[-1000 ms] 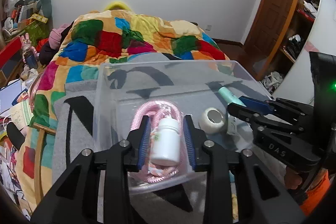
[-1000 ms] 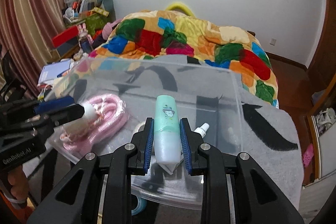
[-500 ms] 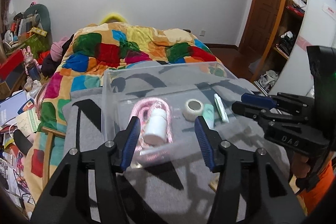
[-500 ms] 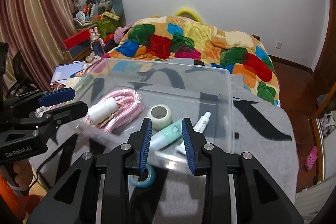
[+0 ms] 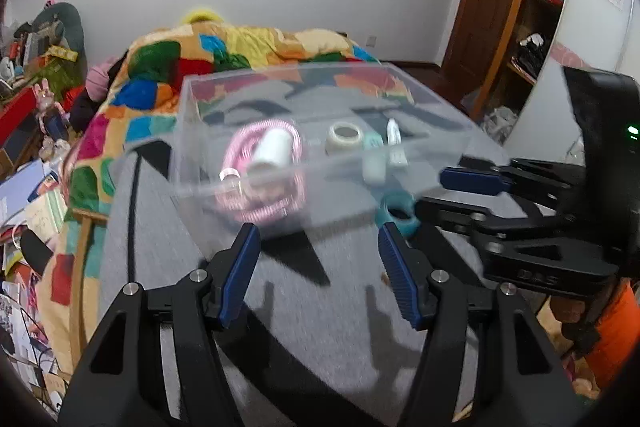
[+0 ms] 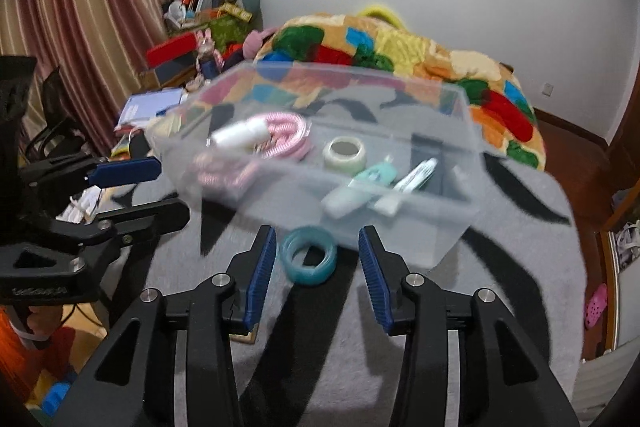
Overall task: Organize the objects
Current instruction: 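Grasp the teal tape roll with the right tool, then grasp the tan soap bar with the left tool while the right tool holds the teal tape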
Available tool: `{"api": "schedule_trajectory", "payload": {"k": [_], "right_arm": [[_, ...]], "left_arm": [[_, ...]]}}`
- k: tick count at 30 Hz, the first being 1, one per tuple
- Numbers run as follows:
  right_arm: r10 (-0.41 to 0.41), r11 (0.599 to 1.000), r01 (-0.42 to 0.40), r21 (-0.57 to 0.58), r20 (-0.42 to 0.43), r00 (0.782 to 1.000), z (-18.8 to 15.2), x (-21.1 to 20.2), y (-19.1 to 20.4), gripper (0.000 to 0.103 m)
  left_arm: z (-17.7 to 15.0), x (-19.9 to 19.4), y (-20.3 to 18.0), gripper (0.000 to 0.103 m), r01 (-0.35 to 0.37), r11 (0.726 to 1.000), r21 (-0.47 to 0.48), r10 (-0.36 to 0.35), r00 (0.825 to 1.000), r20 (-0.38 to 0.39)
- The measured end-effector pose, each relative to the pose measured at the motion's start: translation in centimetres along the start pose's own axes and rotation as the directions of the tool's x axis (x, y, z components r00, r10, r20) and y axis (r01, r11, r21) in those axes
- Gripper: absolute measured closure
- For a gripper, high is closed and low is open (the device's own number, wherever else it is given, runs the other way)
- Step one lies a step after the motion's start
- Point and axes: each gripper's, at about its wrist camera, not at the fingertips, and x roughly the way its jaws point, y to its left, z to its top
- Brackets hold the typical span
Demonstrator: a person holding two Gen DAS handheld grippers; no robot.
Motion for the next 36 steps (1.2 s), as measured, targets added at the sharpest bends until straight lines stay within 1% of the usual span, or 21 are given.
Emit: {"api": "schedule_trajectory", "payload": {"k": [5, 6, 7, 9, 13, 17, 19, 20, 21, 22, 23, 29, 33, 36], "right_arm": [[0.003, 1.000, -0.003, 0.009, -0.073, 0.997, -0.7, 3.0, -0.1, 0.064], [0.010, 1.000, -0.009, 0.014, -0.084, 0.996, -0.8, 3.4, -0.1, 0.067], [0.017, 1.000, -0.015, 0.024, -0.091, 0.996, -0.9, 3.8, -0.3, 0.067], [0.019, 1.000, -0.017, 0.025, -0.081, 0.997, -0.9, 3.5, -0.3, 0.067], [-0.028, 0.999, 0.029, 0.014, -0.034, 0.999, -0.9, 1.9, -0.7, 0.067], [-0.034, 0.999, 0.035, 0.042, -0.008, 0.999, -1.4, -0.1, -2.0, 0.067], [-0.034, 0.998, 0.034, 0.058, 0.000, 0.999, -1.7, -1.0, -2.7, 0.067], [-0.035, 0.997, 0.035, 0.064, 0.002, 0.999, -1.9, -1.3, -2.9, 0.067], [-0.034, 0.997, 0.033, 0.072, 0.005, 0.999, -2.1, -1.6, -3.1, 0.067], [-0.031, 0.997, 0.030, 0.077, 0.007, 0.999, -2.2, -1.8, -3.1, 0.067], [-0.028, 0.996, 0.027, 0.083, 0.009, 1.000, -2.4, -2.0, -3.2, 0.067], [-0.010, 0.995, 0.007, 0.099, 0.027, 1.000, -2.8, -2.6, -3.3, 0.067], [-0.004, 0.995, -0.001, 0.100, 0.052, 0.999, -2.3, -3.1, -3.0, 0.067], [-0.006, 0.995, -0.002, 0.096, 0.081, 0.997, -1.3, -3.7, -2.9, 0.067]], "left_arm": [[-1.6, 1.3, -0.7, 0.042, 0.032, 0.999, 0.008, -0.031, 0.998, -0.063], [-1.9, 1.5, -1.2, 0.042, 0.036, 0.999, 0.013, -0.035, 0.997, -0.074], [-2.1, 1.6, -1.4, 0.042, 0.041, 0.999, 0.018, -0.039, 0.996, -0.081], [-2.5, 1.9, -2.1, 0.042, 0.051, 0.998, 0.030, -0.048, 0.995, -0.091], [-2.7, 2.3, -3.5, 0.041, 0.085, 0.995, 0.050, -0.079, 0.992, -0.103], [-2.8, 3.2, -4.8, 0.040, 0.117, 0.991, 0.071, -0.107, 0.987, -0.121], [-3.1, 3.9, -5.4, 0.041, 0.114, 0.991, 0.076, -0.103, 0.986, -0.128], [-3.3, 4.0, -5.7, 0.042, 0.101, 0.991, 0.084, -0.090, 0.989, -0.118], [-3.4, 4.0, -6.1, 0.051, 0.083, 0.992, 0.099, -0.073, 0.992, -0.102], [-3.5, 3.9, -6.3, 0.058, 0.079, 0.991, 0.109, -0.068, 0.993, -0.098], [-3.6, 3.9, -6.5, 0.060, 0.077, 0.990, 0.116, -0.066, 0.993, -0.095], [-3.1, 3.5, -6.0, 0.060, 0.070, 0.992, 0.107, -0.063, 0.995, -0.072], [-1.6, 2.3, -4.8, 0.060, 0.059, 0.995, 0.082, -0.057, 0.998, -0.024], [-0.2, 1.4, -3.8, 0.060, 0.048, 0.997, 0.055, -0.049, 0.999, 0.018]]}}
